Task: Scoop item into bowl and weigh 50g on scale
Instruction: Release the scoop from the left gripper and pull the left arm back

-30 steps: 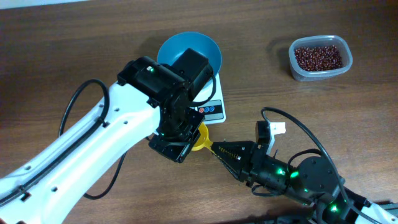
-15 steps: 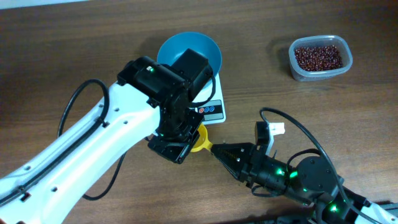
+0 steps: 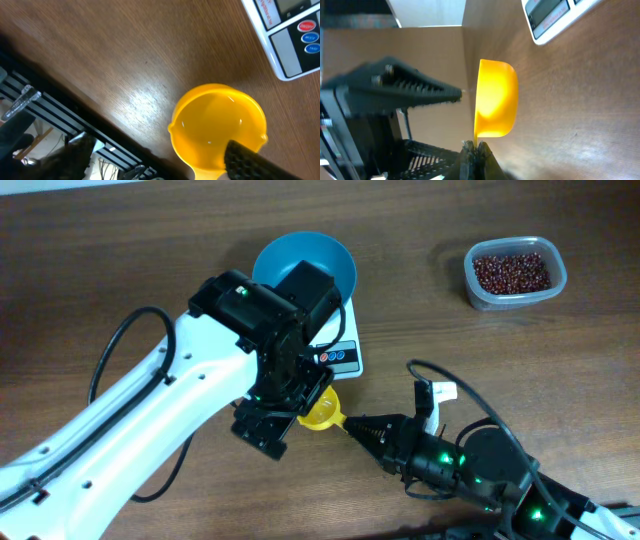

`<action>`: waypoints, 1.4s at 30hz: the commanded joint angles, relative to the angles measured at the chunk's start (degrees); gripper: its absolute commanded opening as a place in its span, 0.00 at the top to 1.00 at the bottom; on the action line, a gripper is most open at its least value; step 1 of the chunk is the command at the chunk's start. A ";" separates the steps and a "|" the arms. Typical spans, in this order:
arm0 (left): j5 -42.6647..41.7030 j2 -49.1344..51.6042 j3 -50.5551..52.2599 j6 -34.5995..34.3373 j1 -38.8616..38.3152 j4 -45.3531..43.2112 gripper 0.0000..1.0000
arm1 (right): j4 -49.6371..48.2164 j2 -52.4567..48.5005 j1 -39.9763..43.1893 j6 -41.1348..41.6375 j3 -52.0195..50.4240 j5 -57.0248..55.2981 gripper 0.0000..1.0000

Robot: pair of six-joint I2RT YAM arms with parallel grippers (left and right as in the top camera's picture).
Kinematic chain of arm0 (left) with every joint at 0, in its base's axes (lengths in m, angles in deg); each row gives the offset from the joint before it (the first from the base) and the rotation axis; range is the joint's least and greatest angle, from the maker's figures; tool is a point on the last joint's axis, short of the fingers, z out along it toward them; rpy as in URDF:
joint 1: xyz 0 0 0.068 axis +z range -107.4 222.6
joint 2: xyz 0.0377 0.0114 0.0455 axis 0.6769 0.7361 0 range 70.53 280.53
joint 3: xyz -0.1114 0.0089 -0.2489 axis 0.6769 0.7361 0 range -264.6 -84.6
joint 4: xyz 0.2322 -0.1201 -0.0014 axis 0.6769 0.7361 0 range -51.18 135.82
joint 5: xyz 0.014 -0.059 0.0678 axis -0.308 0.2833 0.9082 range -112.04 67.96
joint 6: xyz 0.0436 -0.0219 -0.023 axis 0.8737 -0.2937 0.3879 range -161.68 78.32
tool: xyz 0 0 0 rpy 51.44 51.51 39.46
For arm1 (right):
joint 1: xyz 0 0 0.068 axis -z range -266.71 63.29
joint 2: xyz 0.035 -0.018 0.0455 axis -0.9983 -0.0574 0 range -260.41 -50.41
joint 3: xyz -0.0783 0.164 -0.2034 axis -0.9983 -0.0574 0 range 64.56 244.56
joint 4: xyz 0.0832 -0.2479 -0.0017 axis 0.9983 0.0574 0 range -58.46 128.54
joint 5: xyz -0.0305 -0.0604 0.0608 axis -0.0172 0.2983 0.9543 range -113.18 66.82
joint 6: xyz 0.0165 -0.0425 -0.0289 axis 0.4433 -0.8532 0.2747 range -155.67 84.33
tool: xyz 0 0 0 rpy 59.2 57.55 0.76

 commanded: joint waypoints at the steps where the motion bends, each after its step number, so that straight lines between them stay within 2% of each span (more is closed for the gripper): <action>1: 5.55 0.48 -1.07 2.60 1.27 0.11 0.01 | -0.04 0.11 -0.37 -16.74 0.28 -1.36 0.96; 3: 7.45 0.48 -1.51 7.21 4.20 0.11 0.01 | 2.25 0.13 -0.15 -23.23 0.28 -2.10 0.96; 5: 7.56 0.48 -2.21 15.45 10.97 0.13 0.01 | 5.07 0.13 -0.17 -27.10 0.46 -5.90 0.96; 7: 7.54 0.48 -2.25 20.55 16.50 0.37 0.01 | 5.29 0.13 -0.15 -30.86 1.90 -6.40 0.96; 9: 7.37 0.48 -2.25 23.93 21.18 0.72 0.01 | 10.47 0.13 -0.15 -32.96 5.57 -7.67 0.96; 11: 7.39 0.48 -2.25 24.94 25.66 1.42 0.01 | 29.99 0.13 -0.17 -39.01 15.47 -12.72 0.96; 12: 7.39 0.48 -2.25 24.92 26.62 1.36 0.01 | 34.58 0.13 -0.15 -40.39 18.25 -14.23 0.96; 14: 7.37 0.50 -2.25 24.90 28.24 0.66 0.01 | 50.64 0.13 -0.15 -45.31 29.09 -20.74 0.96; 17: 7.39 0.50 -2.25 24.92 28.35 -0.44 0.01 | 67.06 0.13 -0.17 -47.04 40.41 -28.70 0.96; 18: 7.39 0.50 -2.23 24.90 28.35 -0.52 0.01 | 69.42 0.13 -0.17 -49.07 42.32 -29.70 0.96; 19: 7.41 0.50 -2.23 24.90 28.35 -1.31 0.01 | 71.67 0.13 -0.17 -54.95 45.46 -29.86 0.96; 21: 7.41 0.50 -2.23 24.92 28.35 -2.40 0.01 | 71.80 0.13 -0.22 -57.88 47.80 -27.65 0.96; 25: 7.43 0.50 -2.23 24.92 28.35 -2.99 0.01 | 71.14 0.13 -0.22 -61.42 49.22 -27.71 0.96; 29: 7.39 0.50 -2.23 25.00 28.28 -2.58 0.01 | 71.19 0.13 -0.22 -61.35 49.22 -30.73 0.96; 32: 7.37 0.50 -2.23 30.60 28.28 -2.58 0.01 | 71.23 0.13 -0.22 -60.96 49.22 -31.54 0.96; 35: 5.33 0.50 -2.23 41.13 27.45 -2.36 0.00 | 73.05 0.13 -0.22 -60.26 51.06 -31.15 0.96; 37: 1.62 0.50 -2.23 45.77 25.68 -1.84 0.00 | 80.41 0.13 -0.22 -59.08 56.70 -31.17 0.96; 40: 0.90 0.50 -2.23 46.93 21.46 0.22 0.00 | 92.56 0.13 -0.22 -54.77 64.54 -31.17 0.96; 42: -0.72 0.50 -2.23 51.58 17.20 -0.15 0.01 | 95.56 0.26 -0.22 -54.23 66.16 -30.73 0.96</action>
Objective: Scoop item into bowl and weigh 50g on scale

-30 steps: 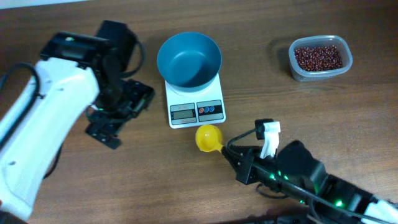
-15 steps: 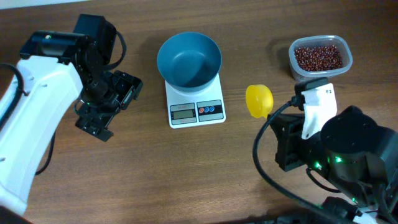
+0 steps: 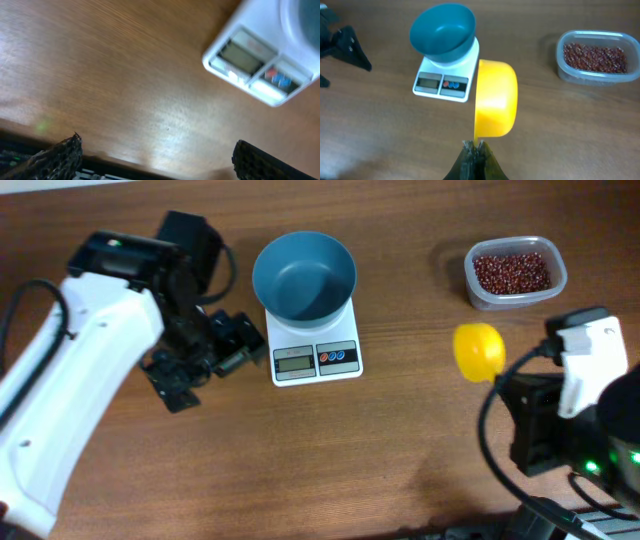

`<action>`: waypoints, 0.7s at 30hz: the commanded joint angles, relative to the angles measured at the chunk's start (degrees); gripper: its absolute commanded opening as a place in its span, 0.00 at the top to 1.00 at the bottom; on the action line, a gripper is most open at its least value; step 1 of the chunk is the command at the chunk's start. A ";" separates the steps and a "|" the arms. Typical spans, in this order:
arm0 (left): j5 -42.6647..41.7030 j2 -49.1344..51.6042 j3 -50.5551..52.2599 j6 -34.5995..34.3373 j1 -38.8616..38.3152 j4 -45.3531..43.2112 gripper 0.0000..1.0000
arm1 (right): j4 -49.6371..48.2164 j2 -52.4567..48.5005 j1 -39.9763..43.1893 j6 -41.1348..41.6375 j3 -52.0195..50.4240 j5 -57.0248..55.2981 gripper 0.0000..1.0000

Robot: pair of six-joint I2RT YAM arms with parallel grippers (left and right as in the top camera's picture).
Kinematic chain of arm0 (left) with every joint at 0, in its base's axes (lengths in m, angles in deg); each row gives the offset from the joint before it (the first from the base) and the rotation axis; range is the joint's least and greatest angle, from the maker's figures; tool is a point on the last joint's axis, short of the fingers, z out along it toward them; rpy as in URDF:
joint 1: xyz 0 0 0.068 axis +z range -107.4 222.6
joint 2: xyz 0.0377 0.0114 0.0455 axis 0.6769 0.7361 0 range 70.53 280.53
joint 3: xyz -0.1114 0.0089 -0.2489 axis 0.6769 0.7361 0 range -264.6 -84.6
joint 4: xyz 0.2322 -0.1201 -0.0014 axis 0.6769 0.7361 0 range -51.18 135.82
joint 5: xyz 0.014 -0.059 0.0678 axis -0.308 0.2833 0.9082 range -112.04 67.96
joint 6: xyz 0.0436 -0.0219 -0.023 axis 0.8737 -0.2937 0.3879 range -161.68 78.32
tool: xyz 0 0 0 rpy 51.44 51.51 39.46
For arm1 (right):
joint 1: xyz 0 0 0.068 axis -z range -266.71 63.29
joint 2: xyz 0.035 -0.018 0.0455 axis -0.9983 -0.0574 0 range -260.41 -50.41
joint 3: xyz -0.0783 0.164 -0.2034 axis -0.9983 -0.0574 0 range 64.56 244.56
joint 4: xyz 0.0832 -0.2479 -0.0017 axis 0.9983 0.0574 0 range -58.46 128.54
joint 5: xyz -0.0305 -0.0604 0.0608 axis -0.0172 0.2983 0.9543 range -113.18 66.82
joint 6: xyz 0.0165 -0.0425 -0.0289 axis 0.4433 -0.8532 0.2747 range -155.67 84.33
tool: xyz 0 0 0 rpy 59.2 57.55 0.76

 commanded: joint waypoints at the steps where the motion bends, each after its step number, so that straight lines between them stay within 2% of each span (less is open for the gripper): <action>1: -2.62 0.46 -0.87 8.59 -6.34 -0.13 0.01 | 2.21 0.15 -0.22 2.49 2.47 0.44 0.96; 4: -2.08 0.46 -0.87 13.66 -14.08 -0.85 0.01 | 5.75 0.15 -0.22 6.27 2.45 0.63 0.96; 7: 2.29 0.46 -0.87 13.62 -18.86 -4.66 0.01 | 6.43 0.15 -0.22 6.27 2.45 0.61 0.96; 10: 2.99 0.46 -0.87 12.50 -21.18 -9.05 0.01 | 6.45 0.15 -0.22 6.25 2.45 0.42 0.96; 11: 3.06 0.48 -0.87 12.55 -21.77 -10.01 0.05 | 6.45 0.15 -0.22 6.23 2.45 -0.11 0.96; 13: 5.27 0.48 -0.81 12.55 -22.80 -12.68 0.50 | 6.40 0.15 -0.22 6.25 2.45 -0.57 0.96; 16: 14.58 0.48 0.59 12.55 -24.98 -16.26 0.75 | 6.38 0.15 -0.22 6.23 2.45 -4.37 0.96; 19: 17.35 0.48 3.69 12.55 -26.12 -20.17 0.99 | 4.37 0.15 -0.22 6.23 2.45 -12.81 0.96; 21: 17.44 0.48 6.23 12.55 -26.10 -24.41 1.00 | 4.24 0.15 -0.22 6.21 2.45 -16.92 0.96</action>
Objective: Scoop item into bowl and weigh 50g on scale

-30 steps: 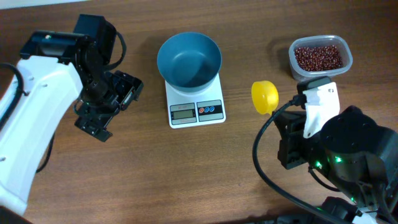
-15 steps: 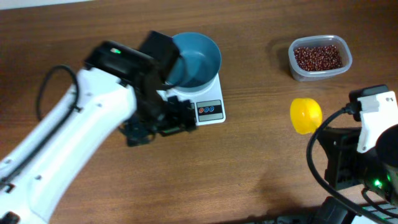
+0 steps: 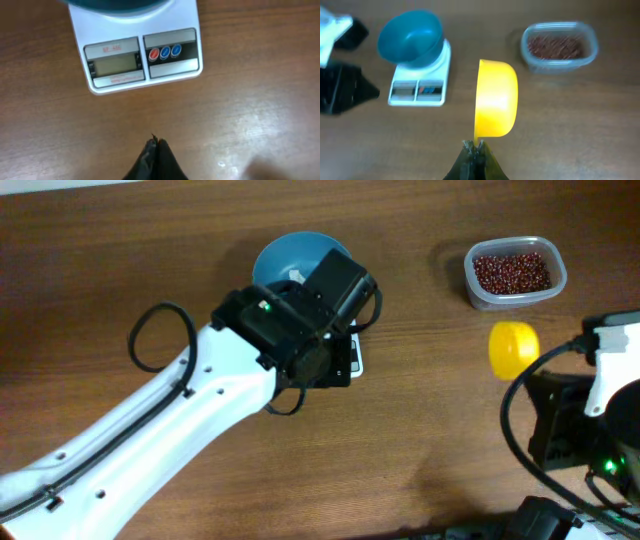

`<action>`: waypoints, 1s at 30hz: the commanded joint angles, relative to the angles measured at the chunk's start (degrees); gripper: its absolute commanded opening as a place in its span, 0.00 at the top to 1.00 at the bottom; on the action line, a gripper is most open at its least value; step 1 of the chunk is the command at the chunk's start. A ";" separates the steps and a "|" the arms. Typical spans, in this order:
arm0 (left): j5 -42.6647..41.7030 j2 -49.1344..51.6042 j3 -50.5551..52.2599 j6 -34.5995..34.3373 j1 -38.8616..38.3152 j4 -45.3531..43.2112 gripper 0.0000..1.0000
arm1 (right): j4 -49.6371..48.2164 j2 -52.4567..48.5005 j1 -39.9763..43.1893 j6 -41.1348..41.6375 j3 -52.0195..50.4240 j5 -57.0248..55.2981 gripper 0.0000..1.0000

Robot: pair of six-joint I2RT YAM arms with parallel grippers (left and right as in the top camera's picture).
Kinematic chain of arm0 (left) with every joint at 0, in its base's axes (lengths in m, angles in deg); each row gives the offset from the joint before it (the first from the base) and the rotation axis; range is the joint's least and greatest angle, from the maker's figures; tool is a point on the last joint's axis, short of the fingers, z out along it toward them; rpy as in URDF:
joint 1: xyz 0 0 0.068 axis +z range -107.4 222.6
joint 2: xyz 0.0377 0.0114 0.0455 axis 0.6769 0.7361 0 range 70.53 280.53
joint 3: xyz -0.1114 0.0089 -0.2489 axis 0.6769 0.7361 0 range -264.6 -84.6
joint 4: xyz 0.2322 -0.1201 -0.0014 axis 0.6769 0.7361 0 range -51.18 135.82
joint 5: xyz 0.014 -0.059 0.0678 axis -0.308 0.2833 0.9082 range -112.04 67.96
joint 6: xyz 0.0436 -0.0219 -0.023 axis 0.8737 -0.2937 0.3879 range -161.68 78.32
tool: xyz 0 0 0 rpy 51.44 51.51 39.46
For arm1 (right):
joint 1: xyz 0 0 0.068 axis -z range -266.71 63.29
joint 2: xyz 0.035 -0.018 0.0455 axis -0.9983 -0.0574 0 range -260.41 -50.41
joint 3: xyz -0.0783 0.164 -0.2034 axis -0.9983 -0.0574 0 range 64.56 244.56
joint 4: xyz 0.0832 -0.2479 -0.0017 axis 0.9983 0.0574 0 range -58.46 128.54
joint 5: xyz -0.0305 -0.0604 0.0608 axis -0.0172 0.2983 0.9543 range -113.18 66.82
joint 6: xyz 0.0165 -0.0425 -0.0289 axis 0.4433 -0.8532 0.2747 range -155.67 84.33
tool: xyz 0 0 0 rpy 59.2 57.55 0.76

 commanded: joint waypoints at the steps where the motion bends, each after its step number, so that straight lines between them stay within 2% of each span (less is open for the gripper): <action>1: 3.26 0.42 4.48 0.15 -0.20 -5.14 0.94 | -0.26 0.02 -0.22 0.46 0.81 -9.22 0.96; 2: 3.26 0.42 5.18 0.17 -0.20 -7.17 0.79 | -0.26 0.02 -0.22 0.46 0.81 -9.40 0.96; 3: 3.13 0.42 5.18 0.17 -0.22 -8.98 0.80 | -0.26 0.02 -0.22 0.44 0.70 -9.55 0.96; 4: 2.82 0.42 5.18 0.17 -0.20 -8.90 0.85 | -0.26 0.02 -0.22 0.39 0.66 -10.27 0.96; 5: 2.75 0.42 5.18 0.17 -0.20 -8.85 0.96 | -0.26 0.02 -0.22 0.26 0.59 -10.99 0.96; 6: 2.08 0.42 5.20 0.17 -0.20 -8.66 1.00 | -0.22 0.02 -0.22 0.26 0.59 -12.17 0.96; 10: 2.40 0.85 7.04 0.17 -0.20 -12.04 1.00 | -0.28 0.02 -0.22 0.28 0.59 -12.39 0.96; 17: 3.37 3.10 14.62 0.20 -0.20 -24.04 1.00 | 1.29 0.02 -0.22 0.26 0.59 -12.41 0.96; 30: 9.35 7.91 19.28 0.42 -0.20 -36.81 1.00 | 1.44 0.02 -0.22 0.28 0.59 -13.49 0.96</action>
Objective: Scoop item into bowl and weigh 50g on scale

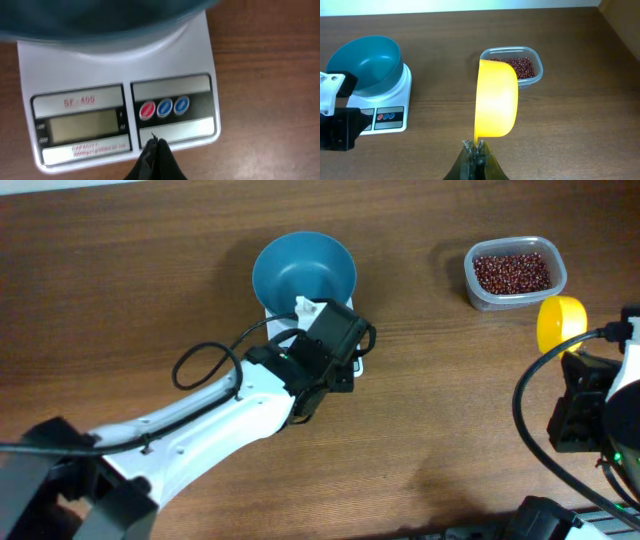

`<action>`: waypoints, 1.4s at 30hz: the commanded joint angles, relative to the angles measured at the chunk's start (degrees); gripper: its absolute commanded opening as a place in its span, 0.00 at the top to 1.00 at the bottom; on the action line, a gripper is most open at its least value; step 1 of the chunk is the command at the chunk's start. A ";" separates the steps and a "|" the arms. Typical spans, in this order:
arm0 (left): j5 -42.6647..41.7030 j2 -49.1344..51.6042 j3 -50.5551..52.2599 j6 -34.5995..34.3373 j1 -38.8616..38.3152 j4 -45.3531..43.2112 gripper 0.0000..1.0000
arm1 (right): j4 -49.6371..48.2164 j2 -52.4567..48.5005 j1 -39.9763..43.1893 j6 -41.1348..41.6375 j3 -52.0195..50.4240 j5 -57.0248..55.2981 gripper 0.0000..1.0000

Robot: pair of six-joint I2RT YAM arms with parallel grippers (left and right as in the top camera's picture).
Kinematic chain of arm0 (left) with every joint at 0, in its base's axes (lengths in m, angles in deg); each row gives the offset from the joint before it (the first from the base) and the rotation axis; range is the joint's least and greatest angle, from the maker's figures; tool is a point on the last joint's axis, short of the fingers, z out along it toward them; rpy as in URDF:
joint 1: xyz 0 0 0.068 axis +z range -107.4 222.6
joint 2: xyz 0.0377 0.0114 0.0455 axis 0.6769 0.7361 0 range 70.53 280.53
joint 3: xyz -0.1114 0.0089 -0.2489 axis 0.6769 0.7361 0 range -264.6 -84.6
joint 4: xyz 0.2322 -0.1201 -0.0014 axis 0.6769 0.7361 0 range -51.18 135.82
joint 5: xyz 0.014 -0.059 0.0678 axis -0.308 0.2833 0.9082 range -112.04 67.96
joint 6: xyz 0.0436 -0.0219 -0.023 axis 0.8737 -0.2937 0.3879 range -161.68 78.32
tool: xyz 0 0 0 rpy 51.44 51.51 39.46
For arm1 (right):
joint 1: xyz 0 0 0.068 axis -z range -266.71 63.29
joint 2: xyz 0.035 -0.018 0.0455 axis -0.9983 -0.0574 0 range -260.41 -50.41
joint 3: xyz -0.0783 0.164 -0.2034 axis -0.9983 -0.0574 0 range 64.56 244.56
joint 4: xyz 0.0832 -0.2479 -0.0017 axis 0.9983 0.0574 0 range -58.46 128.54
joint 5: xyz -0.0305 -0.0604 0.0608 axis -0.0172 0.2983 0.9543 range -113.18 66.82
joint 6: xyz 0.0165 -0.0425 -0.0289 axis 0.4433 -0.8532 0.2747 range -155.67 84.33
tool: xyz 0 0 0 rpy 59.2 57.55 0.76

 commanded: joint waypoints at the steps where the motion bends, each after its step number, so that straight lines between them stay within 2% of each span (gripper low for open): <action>1: 3.65 2.86 0.59 0.50 -0.11 -2.40 1.00 | -0.04 0.02 -0.22 0.26 0.59 -1.95 0.96; 13: 6.49 3.72 0.59 0.48 -0.07 -4.07 1.00 | -0.02 0.02 -0.22 0.24 0.59 -2.84 0.96; 42: 6.40 5.11 0.59 0.46 -0.07 -5.55 1.00 | 1.31 0.02 -0.22 0.28 0.55 -2.97 0.96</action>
